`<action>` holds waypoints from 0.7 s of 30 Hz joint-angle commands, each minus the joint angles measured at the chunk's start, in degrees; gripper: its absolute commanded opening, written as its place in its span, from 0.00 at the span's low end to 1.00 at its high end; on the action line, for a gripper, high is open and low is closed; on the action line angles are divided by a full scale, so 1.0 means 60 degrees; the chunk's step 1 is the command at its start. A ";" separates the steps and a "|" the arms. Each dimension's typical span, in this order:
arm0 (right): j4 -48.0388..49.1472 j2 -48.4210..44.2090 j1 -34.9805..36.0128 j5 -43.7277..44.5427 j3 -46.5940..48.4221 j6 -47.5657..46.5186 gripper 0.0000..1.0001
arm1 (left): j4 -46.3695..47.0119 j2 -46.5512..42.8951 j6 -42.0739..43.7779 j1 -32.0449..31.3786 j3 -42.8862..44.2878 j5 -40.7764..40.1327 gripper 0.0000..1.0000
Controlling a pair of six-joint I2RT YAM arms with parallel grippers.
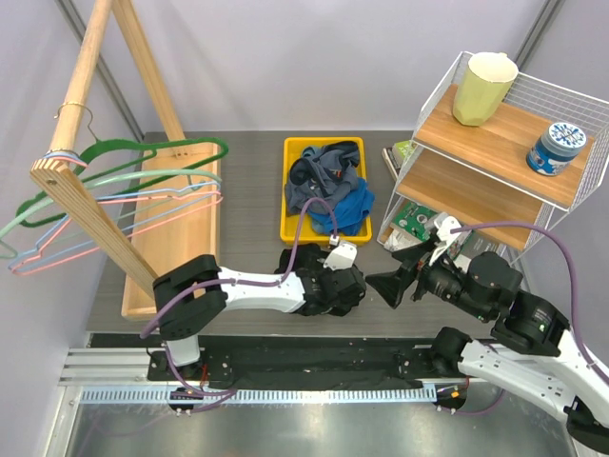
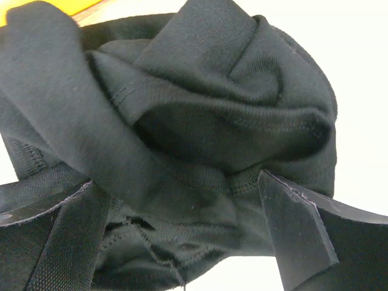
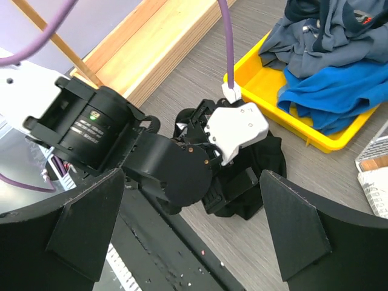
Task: Remove the tank top from the hanger
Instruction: Pick up the tank top from the center of the board.
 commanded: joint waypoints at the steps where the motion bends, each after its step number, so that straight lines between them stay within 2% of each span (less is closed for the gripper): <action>1: -0.0398 -0.0325 0.0030 0.0286 0.0339 0.0218 1.00 | 0.0445 0.0234 -0.0221 0.0015 0.0240 -0.0586 1.00; 7: -0.0692 -0.0691 0.0030 0.0491 0.0486 0.0262 1.00 | 0.1193 0.0469 -0.0571 0.0308 -0.0447 -0.0206 0.99; 11: -0.0692 -0.0794 0.0030 0.0492 0.0428 0.0306 1.00 | 0.1485 0.0703 -0.0923 0.0323 -0.0800 -0.0220 0.89; 14: -0.0692 -0.0794 0.0030 0.0492 0.0399 0.0306 0.99 | 0.1779 0.0674 -0.1070 0.0323 -0.1181 0.0029 0.72; 15: -0.0707 -0.0780 0.0030 0.0506 0.0413 0.0306 1.00 | 0.1852 0.0645 -0.1099 0.0323 -0.1240 0.0073 0.60; 17: -0.0692 -0.0779 0.0030 0.0521 0.0399 0.0277 1.00 | 0.1868 0.0558 -0.1085 0.0323 -0.1328 0.0205 0.47; 18: -0.0692 -0.0765 0.0030 0.0521 0.0384 0.0262 1.00 | 0.1853 0.0426 -0.1042 0.0323 -0.1328 0.0263 0.34; 20: -0.0678 -0.0779 0.0030 0.0550 0.0369 0.0247 1.00 | 0.1824 0.0221 -0.0895 0.0236 -0.1328 0.0177 0.20; 21: -0.0663 -0.0794 0.0030 0.0550 0.0326 0.0233 1.00 | 0.1780 -0.0041 -0.0764 0.0206 -0.1328 0.0118 0.10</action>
